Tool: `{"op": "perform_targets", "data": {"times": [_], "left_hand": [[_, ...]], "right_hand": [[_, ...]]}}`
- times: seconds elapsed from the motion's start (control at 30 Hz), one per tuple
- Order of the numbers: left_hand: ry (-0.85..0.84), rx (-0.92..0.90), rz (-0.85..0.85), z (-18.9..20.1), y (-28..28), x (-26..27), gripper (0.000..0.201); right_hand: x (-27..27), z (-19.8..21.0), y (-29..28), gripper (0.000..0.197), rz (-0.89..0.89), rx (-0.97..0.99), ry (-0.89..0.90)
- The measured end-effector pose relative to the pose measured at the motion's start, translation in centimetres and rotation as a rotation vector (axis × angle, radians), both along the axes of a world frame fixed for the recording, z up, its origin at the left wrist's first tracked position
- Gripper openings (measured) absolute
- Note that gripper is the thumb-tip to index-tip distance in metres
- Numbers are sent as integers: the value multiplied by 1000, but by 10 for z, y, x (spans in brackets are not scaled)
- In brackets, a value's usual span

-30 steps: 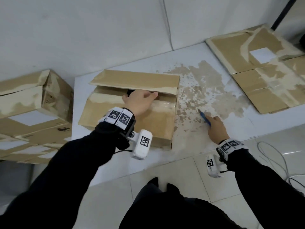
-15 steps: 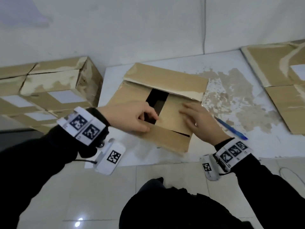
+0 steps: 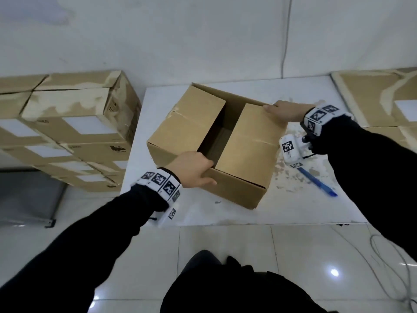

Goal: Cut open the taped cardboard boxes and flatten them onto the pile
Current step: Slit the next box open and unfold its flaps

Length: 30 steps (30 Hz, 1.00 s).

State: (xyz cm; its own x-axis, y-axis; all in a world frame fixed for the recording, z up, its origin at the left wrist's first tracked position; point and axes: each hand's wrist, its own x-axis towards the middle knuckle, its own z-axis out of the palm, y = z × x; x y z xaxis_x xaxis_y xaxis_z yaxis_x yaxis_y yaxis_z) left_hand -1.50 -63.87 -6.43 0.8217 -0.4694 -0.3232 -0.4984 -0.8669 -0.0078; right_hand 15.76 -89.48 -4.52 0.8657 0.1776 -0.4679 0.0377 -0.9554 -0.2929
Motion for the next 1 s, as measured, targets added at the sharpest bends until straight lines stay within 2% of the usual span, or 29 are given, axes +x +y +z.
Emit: {"op": "perform_targets", "data": {"times": [0.1, 0.17, 0.23, 0.3, 0.33, 0.43, 0.47, 0.53, 0.6, 0.67, 0.73, 0.8, 0.87, 0.9, 0.93, 1.0], "left_hand": [[-48, 9, 9, -7, -1, 1, 44], [-68, -18, 14, -10, -2, 4, 46], [-69, -37, 27, -10, -4, 7, 46], [-58, -34, 39, -8, -6, 7, 44], [-62, -35, 43, -7, -7, 7, 43], [-98, -51, 26, -9, -3, 4, 44], [-100, -59, 18, -8, -3, 3, 44], [-99, -50, 6, -5, -4, 4, 45], [-112, -20, -13, 0, -6, 4, 48], [-168, 34, -46, 6, -7, 1, 59], [-282, 36, -41, 13, -2, -6, 71], [-449, -88, 39, 29, 14, -12, 72], [-559, -190, 178, 47, 43, -11, 66], [-584, -185, 271, 52, 63, -8, 64], [-568, -165, 383, 53, 84, -4, 66], [-380, -156, 600, 48, 122, 3, 76]], "right_hand": [[-7, 13, 29, 71, -17, -135, -49], [-26, 22, 61, 60, 169, -201, -103], [-51, 25, 93, 56, 378, -258, -65], [-69, 36, 105, 61, 384, -355, 31], [-73, 50, 101, 59, 410, -376, -16], [-93, 106, 64, 53, 345, -489, -344], [-101, 122, 47, 53, 290, -554, -398], [-126, 139, 15, 55, 152, -631, -280], [-148, 123, 1, 66, -9, -522, -48], [-159, 91, 9, 74, -214, -275, 126], [-162, 55, 24, 77, -449, 6, 203], [-158, 30, 34, 76, -578, 145, 186], [-154, 12, 36, 58, -621, 208, 109], [-153, 6, 35, 48, -638, 252, 74], [-154, 1, 33, 40, -658, 300, 57], [-158, -5, 30, 31, -691, 409, 21]]}}
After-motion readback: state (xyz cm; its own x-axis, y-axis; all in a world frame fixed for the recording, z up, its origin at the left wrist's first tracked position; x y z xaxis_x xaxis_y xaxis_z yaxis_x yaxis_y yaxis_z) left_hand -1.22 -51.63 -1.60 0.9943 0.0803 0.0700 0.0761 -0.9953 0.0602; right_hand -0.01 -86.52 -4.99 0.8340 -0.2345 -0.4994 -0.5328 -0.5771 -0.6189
